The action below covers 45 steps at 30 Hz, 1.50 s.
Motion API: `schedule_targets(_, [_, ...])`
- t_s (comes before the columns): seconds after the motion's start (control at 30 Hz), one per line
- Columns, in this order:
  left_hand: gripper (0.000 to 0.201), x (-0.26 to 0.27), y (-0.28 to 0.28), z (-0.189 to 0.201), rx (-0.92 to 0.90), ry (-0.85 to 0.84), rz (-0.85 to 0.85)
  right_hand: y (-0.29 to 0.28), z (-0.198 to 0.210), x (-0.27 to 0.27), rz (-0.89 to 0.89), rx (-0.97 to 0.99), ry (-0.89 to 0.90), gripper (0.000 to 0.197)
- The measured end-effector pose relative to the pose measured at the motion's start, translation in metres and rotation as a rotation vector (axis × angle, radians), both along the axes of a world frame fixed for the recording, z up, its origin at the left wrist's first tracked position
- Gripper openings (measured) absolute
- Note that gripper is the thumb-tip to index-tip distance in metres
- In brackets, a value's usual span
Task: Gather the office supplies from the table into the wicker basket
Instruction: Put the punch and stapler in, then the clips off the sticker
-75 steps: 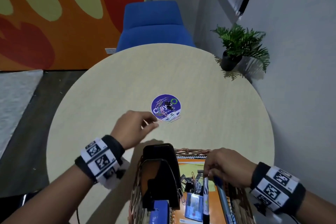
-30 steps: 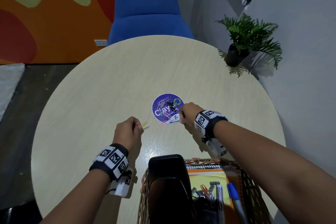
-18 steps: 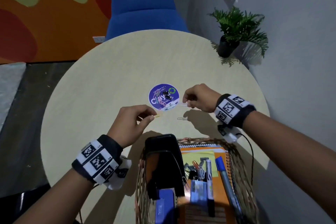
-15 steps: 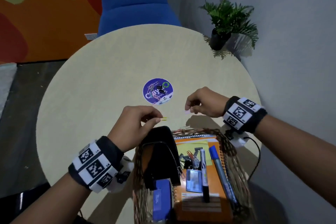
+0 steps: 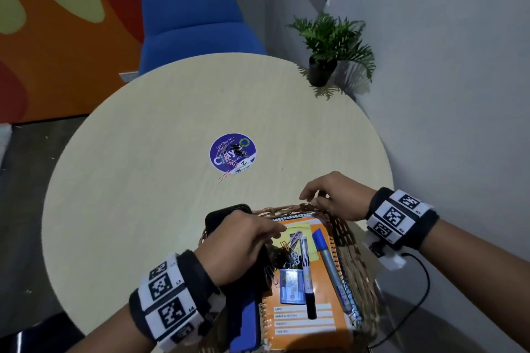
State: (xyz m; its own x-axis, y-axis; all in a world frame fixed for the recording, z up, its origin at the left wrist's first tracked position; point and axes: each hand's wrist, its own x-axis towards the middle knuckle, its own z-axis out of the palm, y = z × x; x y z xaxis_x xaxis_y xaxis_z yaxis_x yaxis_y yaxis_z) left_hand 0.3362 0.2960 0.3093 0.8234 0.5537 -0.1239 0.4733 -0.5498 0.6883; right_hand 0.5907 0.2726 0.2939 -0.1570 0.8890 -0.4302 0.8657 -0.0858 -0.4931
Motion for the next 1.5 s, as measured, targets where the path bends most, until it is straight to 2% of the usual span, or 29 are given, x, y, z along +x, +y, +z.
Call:
schedule_targets(0.07, [0.032, -0.008, 0.014, 0.003, -0.005, 0.019, 0.043, 0.010, 0.003, -0.005, 0.008, 0.013, -0.021, 0.024])
schedule_targets(0.17, [0.027, -0.025, 0.058, 0.002, 0.025, 0.043, 0.245, 0.036, 0.005, -0.016, 0.046, 0.035, -0.059, 0.023])
schedule_targets(0.33, [0.017, -0.045, 0.146, -0.032, 0.209, 0.294, 0.413, 0.094, -0.010, -0.043, 0.146, 0.027, -0.200, 0.023])
schedule_targets(0.43, [0.010, -0.040, 0.173, -0.067, 0.121, 0.388, 0.474, 0.127, -0.028, -0.056, 0.172, -0.007, -0.277, 0.026])
schedule_targets(0.57, [0.007, -0.018, 0.185, -0.104, 0.015, 0.333, 0.568, 0.160, -0.056, -0.068, 0.119, -0.027, -0.289, 0.025])
schedule_targets(0.63, [0.007, -0.006, 0.185, -0.116, 0.025, 0.289, 0.566, 0.169, -0.071, -0.072, 0.090, -0.028, -0.276, 0.021])
schedule_targets(0.77, [0.020, 0.002, 0.186, -0.134, 0.075, 0.259, 0.519, 0.177, -0.095, -0.074, 0.052, 0.003, -0.286, 0.014])
schedule_targets(0.93, [0.017, 0.005, 0.193, -0.142, 0.092, 0.231, 0.526, 0.184, -0.109, -0.073, 0.017, 0.004, -0.242, 0.013])
schedule_targets(1.07, [0.008, 0.010, 0.200, -0.140, 0.153, 0.278, 0.457, 0.189, -0.111, -0.070, 0.022, -0.018, -0.197, 0.013])
schedule_targets(1.2, [0.017, 0.013, 0.201, -0.137, 0.228, 0.333, 0.369, 0.193, -0.108, -0.070, 0.058, -0.026, -0.203, 0.012])
schedule_targets(1.5, [0.015, 0.021, 0.193, -0.121, 0.169, 0.431, 0.501, 0.193, -0.107, -0.072, 0.053, -0.009, -0.184, 0.012])
